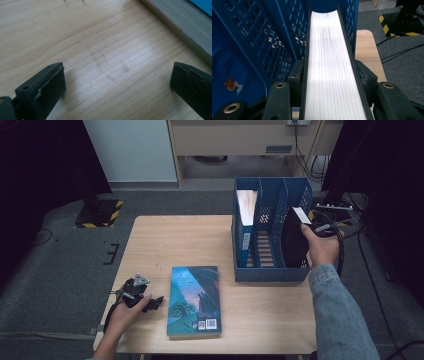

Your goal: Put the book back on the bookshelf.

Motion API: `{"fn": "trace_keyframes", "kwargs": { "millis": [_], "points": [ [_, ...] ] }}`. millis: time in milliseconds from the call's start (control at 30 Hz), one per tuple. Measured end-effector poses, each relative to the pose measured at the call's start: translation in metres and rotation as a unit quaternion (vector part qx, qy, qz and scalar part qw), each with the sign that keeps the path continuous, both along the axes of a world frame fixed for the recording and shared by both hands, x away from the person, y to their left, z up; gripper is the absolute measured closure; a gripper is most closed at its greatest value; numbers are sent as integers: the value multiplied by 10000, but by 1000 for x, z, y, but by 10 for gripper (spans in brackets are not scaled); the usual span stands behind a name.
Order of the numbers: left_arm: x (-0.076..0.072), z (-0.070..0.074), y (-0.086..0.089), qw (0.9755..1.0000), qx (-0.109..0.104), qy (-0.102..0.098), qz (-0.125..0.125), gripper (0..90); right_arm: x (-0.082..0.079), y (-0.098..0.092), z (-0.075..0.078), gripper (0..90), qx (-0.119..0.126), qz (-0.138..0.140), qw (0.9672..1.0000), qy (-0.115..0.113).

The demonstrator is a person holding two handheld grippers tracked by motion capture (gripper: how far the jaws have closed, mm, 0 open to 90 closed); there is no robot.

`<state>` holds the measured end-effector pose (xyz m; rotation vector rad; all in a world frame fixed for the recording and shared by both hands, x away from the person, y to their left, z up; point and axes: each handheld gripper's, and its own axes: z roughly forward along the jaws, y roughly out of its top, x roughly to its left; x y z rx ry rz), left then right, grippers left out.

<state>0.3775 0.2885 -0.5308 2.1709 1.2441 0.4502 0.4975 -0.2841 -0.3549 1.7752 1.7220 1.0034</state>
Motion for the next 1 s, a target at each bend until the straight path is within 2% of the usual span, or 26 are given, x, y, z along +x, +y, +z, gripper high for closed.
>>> {"fn": "trace_keyframes", "kwargs": {
  "millis": [100, 333, 500, 733, 833, 1000],
  "points": [
    [0, 0, 0, 10000, 15, 20, -3, 0, -9, -3, -4, 510, 40, -31, 10000, 2],
    [0, 1, -1, 10000, 45, 63, -39, 0, -17, 0, -5, 506, -8, 76, 10000, 18],
    [0, 1, -1, 10000, 43, 60, -43, 0, -23, -4, -9, 501, 80, 74, 9999, -113],
    [0, 1, -1, 10000, 48, 71, -45, 0, -24, -5, -11, 490, 140, 58, 9998, -162],
    [0, 1, -1, 10000, 49, 68, -45, 0, -23, -3, -13, 473, 209, 103, 9997, -87],
    [-1, 1, -1, 10000, 48, 67, -51, 0, -22, 0, -16, 474, 118, 89, 9998, -94]
  ]
}}
